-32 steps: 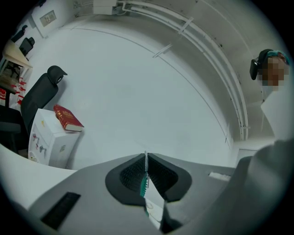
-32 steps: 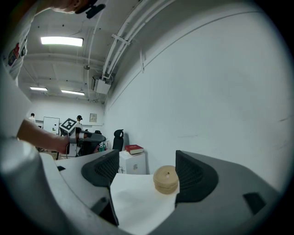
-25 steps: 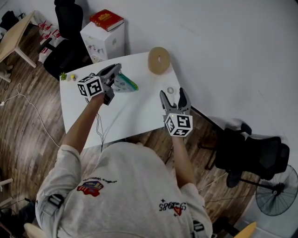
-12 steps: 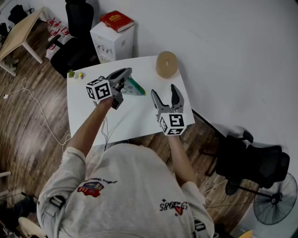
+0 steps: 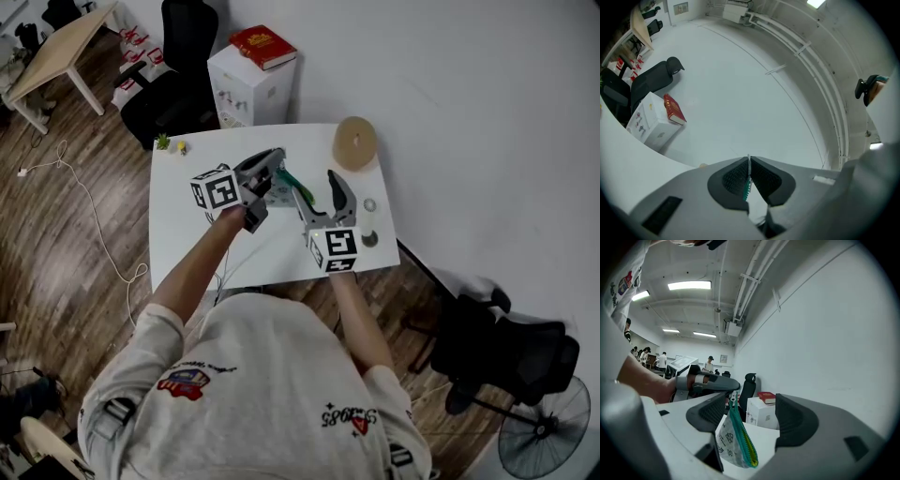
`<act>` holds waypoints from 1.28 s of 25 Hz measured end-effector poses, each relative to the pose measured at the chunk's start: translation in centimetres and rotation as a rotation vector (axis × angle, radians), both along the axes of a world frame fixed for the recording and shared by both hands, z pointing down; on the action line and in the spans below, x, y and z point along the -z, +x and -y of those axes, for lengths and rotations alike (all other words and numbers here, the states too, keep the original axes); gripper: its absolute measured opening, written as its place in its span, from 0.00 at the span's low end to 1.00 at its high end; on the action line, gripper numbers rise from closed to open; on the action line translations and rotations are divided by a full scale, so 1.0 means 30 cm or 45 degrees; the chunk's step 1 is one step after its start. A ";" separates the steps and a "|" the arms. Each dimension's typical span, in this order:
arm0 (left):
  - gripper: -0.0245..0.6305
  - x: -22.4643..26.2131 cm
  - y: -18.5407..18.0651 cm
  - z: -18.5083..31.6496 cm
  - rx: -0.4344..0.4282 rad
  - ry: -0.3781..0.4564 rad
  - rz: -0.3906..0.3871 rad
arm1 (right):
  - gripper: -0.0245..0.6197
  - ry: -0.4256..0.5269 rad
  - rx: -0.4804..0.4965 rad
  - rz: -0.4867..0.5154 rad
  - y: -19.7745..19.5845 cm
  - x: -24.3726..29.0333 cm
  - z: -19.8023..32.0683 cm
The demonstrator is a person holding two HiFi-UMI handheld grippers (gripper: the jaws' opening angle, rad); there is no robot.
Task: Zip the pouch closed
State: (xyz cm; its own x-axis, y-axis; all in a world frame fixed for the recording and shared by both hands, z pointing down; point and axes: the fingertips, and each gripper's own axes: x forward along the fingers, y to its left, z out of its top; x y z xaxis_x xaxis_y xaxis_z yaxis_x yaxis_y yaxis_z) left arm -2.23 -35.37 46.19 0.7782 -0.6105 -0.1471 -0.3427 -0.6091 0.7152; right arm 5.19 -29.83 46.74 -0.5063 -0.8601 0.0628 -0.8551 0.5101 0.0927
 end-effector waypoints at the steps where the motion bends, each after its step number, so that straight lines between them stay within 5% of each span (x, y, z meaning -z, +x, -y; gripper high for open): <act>1: 0.06 0.005 0.004 -0.008 -0.002 0.001 -0.010 | 0.53 -0.002 0.010 -0.005 -0.017 -0.003 0.002; 6: 0.06 -0.002 0.031 -0.046 -0.023 -0.008 -0.026 | 0.48 -0.007 0.060 -0.020 -0.088 -0.008 0.006; 20: 0.06 -0.027 0.084 -0.094 -0.077 -0.038 -0.038 | 0.11 -0.094 0.082 -0.136 -0.136 -0.075 -0.011; 32: 0.06 -0.021 0.115 -0.119 -0.181 -0.038 -0.129 | 0.10 -0.151 0.081 -0.126 -0.117 -0.103 -0.018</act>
State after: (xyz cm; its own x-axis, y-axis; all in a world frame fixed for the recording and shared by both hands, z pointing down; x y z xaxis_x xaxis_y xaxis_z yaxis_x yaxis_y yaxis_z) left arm 1.21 -31.81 46.84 0.8390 -0.5007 -0.2130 -0.1797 -0.6245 0.7601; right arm 1.68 -29.28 49.84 -0.5458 -0.8100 0.2144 -0.8104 0.5753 0.1109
